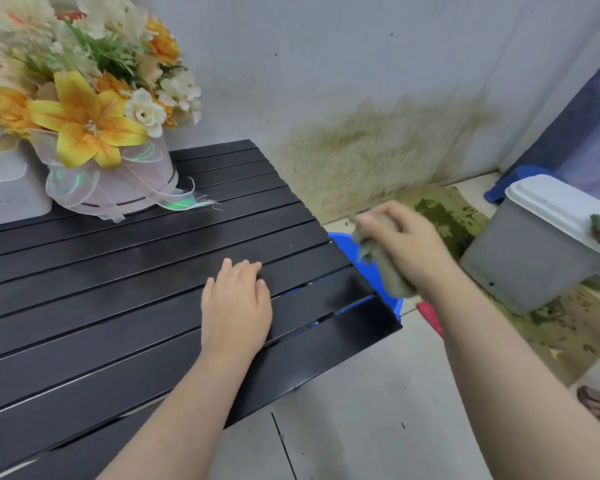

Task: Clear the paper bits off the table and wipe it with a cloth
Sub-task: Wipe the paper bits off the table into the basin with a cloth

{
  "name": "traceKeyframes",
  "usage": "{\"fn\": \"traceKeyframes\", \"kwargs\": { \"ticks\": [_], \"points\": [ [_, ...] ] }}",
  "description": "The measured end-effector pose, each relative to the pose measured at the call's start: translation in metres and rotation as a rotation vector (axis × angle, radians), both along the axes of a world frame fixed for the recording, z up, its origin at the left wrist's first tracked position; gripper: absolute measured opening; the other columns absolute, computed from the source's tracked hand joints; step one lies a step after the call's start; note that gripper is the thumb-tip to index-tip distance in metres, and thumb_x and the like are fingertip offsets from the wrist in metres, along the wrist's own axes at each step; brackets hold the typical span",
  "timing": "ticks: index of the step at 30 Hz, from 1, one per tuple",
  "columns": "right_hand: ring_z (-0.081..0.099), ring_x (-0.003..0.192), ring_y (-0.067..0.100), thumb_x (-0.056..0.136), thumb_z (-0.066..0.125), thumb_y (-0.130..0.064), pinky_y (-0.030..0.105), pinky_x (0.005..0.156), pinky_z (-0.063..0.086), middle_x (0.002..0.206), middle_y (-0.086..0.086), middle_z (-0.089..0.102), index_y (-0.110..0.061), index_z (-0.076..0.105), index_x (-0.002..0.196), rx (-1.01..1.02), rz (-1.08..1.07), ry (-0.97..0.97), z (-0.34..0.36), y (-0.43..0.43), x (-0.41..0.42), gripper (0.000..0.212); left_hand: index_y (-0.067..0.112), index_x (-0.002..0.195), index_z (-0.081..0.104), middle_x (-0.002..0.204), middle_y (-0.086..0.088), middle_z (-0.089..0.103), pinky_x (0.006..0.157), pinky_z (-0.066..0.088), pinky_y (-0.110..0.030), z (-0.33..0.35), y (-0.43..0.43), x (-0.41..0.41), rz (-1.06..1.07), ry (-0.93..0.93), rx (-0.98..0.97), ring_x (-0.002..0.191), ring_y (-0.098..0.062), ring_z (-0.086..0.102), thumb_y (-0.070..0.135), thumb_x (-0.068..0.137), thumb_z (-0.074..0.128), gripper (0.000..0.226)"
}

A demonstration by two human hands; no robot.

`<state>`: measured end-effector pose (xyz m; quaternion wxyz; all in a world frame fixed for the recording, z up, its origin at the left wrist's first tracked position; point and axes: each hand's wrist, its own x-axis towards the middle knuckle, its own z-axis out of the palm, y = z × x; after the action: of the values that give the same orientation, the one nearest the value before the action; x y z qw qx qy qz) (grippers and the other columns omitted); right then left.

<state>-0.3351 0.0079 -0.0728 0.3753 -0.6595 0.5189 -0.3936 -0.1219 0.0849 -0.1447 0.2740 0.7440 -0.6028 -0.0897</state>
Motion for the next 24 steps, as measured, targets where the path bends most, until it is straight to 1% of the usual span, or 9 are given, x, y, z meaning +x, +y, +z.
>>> {"fn": "traceKeyframes", "kwargs": {
  "ticks": [1,2,4,5,7,12,19,21,24],
  "points": [
    [0.062,0.091,0.002,0.071,0.056,-0.064,0.016,0.080,0.048,0.098,-0.021,0.068,-0.041,0.063,0.099,0.046,0.101,0.117,-0.009,0.011,0.007,0.037,0.015,0.133,0.045,0.143,-0.002,0.044,0.112,0.022,-0.045,-0.001,0.010,-0.002,-0.005,-0.037,0.039,0.141,-0.023,0.022,0.023,0.096,0.033,0.040],
    [0.049,0.112,-0.006,0.073,0.050,-0.070,0.013,0.092,0.038,0.120,-0.028,0.058,-0.050,0.053,0.118,0.080,0.206,0.270,-0.020,0.020,0.014,0.049,0.017,0.138,0.038,0.148,0.000,0.036,0.114,0.017,-0.044,-0.004,0.021,-0.003,-0.007,-0.073,0.089,0.143,-0.021,0.016,0.027,0.096,0.031,0.043],
    [0.016,0.139,0.001,0.089,0.035,-0.060,0.027,0.113,0.019,0.151,-0.022,0.024,-0.044,0.022,0.143,0.065,0.330,0.552,-0.047,0.029,0.028,0.057,0.021,0.145,0.022,0.156,0.003,0.019,0.116,0.010,-0.043,-0.010,0.038,-0.001,-0.002,-0.161,0.167,0.145,-0.019,0.005,0.033,0.097,0.023,0.050],
    [0.007,0.143,0.007,0.096,0.028,-0.052,0.035,0.116,0.012,0.156,-0.016,0.012,-0.037,0.014,0.147,0.021,0.313,0.680,-0.057,0.033,0.034,0.055,0.022,0.147,0.015,0.158,0.003,0.011,0.116,0.007,-0.043,-0.012,0.045,0.000,-0.006,-0.210,0.197,0.146,-0.019,0.000,0.036,0.097,0.019,0.052],
    [0.001,0.145,0.015,0.100,0.020,-0.044,0.041,0.116,0.006,0.159,-0.010,0.004,-0.030,0.008,0.149,-0.068,0.216,0.831,-0.070,0.037,0.042,0.053,0.022,0.148,0.004,0.159,0.003,0.001,0.117,0.003,-0.043,-0.014,0.052,0.001,-0.023,-0.283,0.227,0.145,-0.019,-0.007,0.038,0.097,0.013,0.054],
    [-0.002,0.145,0.016,0.097,0.019,-0.050,0.043,0.117,0.000,0.159,-0.008,0.007,-0.028,0.009,0.149,-0.108,0.174,0.859,-0.080,0.039,0.046,0.058,0.021,0.148,-0.002,0.159,0.002,-0.004,0.118,0.000,-0.043,-0.015,0.051,0.000,-0.017,-0.305,0.220,0.145,-0.019,-0.009,0.038,0.096,0.008,0.055],
    [-0.003,0.145,0.014,0.097,0.019,-0.050,0.042,0.116,0.001,0.159,-0.009,0.002,-0.029,0.006,0.149,-0.034,0.215,0.871,-0.072,0.041,0.045,0.058,0.021,0.148,0.003,0.159,0.002,-0.002,0.118,-0.001,-0.042,-0.010,0.051,0.001,-0.051,-0.245,0.257,0.145,-0.018,-0.008,0.037,0.098,0.012,0.053],
    [-0.004,0.145,0.014,0.097,0.021,-0.050,0.047,0.115,-0.004,0.159,-0.011,0.003,-0.031,0.007,0.149,0.013,0.215,0.923,-0.062,0.041,0.046,0.056,0.022,0.147,0.016,0.158,0.003,0.011,0.117,0.004,-0.037,-0.003,0.050,0.009,-0.077,-0.112,0.228,0.146,-0.016,0.002,0.034,0.099,0.019,0.050],
    [0.002,0.145,0.014,0.095,0.033,-0.047,0.049,0.114,-0.006,0.156,-0.012,0.018,-0.031,0.030,0.143,-0.019,0.125,0.893,-0.046,0.039,0.063,0.051,0.022,0.133,0.045,0.142,0.004,0.045,0.109,0.025,-0.033,0.011,0.042,0.043,0.003,0.271,0.079,0.135,-0.015,0.033,0.027,0.096,0.036,0.038]
  ]
}}
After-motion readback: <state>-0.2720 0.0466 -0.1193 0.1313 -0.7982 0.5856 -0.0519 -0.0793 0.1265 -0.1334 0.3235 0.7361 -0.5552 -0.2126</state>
